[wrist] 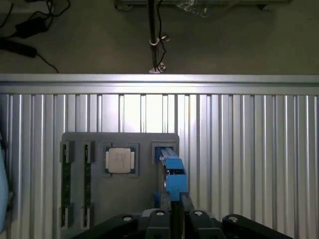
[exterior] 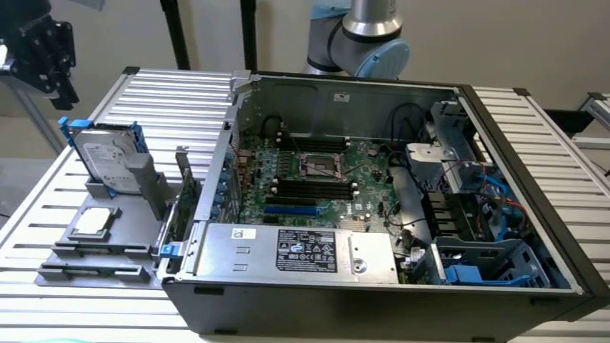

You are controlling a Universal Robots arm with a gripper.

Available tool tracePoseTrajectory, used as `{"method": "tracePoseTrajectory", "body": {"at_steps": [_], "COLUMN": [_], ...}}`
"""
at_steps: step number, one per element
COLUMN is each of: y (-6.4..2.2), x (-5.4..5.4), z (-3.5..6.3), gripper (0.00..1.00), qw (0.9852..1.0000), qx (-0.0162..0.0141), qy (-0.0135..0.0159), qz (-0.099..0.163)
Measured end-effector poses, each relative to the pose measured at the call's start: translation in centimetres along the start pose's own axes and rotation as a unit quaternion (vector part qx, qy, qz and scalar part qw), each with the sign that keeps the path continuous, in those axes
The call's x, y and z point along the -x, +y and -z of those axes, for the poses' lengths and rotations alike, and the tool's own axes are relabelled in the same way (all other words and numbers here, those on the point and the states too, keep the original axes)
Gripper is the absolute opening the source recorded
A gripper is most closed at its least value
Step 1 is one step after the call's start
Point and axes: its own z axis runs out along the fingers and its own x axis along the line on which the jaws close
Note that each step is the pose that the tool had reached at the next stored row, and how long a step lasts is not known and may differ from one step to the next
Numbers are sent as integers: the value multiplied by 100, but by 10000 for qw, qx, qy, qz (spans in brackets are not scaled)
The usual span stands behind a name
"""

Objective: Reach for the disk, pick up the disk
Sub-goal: 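Pick up the disk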

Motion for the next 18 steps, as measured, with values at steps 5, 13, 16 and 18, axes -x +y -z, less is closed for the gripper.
{"method": "tracePoseTrajectory", "body": {"at_steps": [5,13,16,18], "y": [-1,-2,-3,-3], "x": [3,8,8,8], "z": [-12,-128,-183,-219], "gripper": [42,60,60,60], "qw": [10000,10000,10000,10000], "qx": [1,0,1,1], "qy": [1,0,0,0], "qz": [0,1,1,1]}}
